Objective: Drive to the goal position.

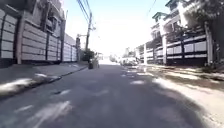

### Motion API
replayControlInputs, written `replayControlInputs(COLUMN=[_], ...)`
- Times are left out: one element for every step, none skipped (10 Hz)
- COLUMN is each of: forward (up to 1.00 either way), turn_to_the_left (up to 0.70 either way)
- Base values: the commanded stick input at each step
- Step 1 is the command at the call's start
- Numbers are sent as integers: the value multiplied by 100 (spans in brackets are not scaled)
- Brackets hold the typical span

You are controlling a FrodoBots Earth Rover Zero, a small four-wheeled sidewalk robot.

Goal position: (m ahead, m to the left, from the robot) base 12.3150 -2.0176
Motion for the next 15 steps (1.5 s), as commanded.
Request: replayControlInputs(forward=[100,100,100,100,100,100,100,100,100,100,100,100,100,100,100], turn_to_the_left=[0,0,0,-1,-3,0,0,0,0,0,0,0,0,0,0])
